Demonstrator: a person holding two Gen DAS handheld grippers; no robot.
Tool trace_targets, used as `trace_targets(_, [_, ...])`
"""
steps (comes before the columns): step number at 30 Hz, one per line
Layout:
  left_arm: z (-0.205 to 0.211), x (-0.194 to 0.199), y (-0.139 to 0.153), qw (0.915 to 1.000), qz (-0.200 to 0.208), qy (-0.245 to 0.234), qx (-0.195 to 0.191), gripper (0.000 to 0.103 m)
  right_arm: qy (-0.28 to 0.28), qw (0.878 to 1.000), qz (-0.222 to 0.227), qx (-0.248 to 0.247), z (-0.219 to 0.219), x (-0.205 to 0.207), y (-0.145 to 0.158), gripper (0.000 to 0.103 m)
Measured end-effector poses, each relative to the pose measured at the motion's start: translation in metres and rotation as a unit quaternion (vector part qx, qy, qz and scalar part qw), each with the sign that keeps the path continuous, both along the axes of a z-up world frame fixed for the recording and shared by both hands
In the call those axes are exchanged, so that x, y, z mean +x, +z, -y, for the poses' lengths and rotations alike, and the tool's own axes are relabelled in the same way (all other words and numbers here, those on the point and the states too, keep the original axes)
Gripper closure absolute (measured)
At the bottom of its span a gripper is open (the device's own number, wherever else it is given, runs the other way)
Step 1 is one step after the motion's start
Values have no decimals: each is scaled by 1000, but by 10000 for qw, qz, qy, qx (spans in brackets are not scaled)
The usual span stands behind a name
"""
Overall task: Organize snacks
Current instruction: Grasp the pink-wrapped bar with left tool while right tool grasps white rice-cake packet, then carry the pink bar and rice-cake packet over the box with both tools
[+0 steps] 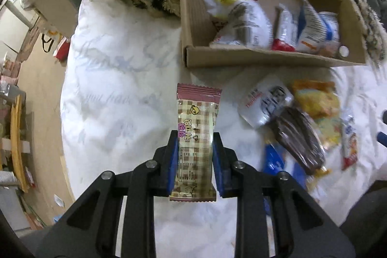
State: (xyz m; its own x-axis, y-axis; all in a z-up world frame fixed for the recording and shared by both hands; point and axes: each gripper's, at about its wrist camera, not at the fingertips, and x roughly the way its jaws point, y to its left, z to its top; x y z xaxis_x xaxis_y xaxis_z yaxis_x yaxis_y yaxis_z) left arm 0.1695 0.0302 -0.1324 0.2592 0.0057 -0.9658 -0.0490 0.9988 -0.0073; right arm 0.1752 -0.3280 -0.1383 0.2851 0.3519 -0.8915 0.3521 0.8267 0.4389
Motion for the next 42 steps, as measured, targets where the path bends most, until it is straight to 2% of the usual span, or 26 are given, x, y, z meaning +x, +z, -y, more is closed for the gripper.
trace_targets(6, [-4,-35,26,9981,-105,355,-490,81,-61,9999,1,108,2,0,1,20])
trace_targets(9, [-2,-57,45,9969,189,447,-620,81,73,9999,-98,6,-3,3,-4,20])
trace_targets(13, [-9,-68,67,9963,447,378,-631,81,592,9970,-280,-423,-24,9,-15,20])
trace_targets(15, [-16,-67,67,9960,492,469,-583,81,1109,9870,-329,-1115,-44,13,-19,20])
trace_targets(17, [-16,-66,65,9956,562,529,-531,81,1527,9766,-421,-1453,-61,15,-27,20])
trace_targets(20, [-15,-63,57,9939,550,680,-669,81,1899,9649,-622,-1706,-79,16,-42,21])
trace_targets(23, [-6,-58,56,9953,661,583,-393,81,2034,9588,-711,-1853,-86,18,-50,21])
trace_targets(28, [-1,-53,56,9953,728,544,-340,81,2189,9510,-717,-2063,-92,19,-56,21])
trace_targets(29, [0,-53,57,9953,724,542,-356,81,2219,9494,-724,-2101,-93,19,-57,25])
trace_targets(31, [1,-54,58,9952,743,524,-364,81,2268,9488,-791,-2052,-93,19,-60,42])
trace_targets(32, [1,-54,58,9951,771,518,-341,81,2285,9477,-806,-2078,-92,18,-59,68])
trace_targets(35, [-2,-54,57,9944,762,589,-433,81,2136,9537,-478,-2063,-95,11,-48,69])
trace_targets(37, [-3,-53,54,9943,711,622,-497,81,1948,9618,-252,-1908,-90,8,-33,69])
trace_targets(42, [-1,-54,50,9949,766,600,-281,81,1744,9725,6,-1545,-85,0,-17,69])
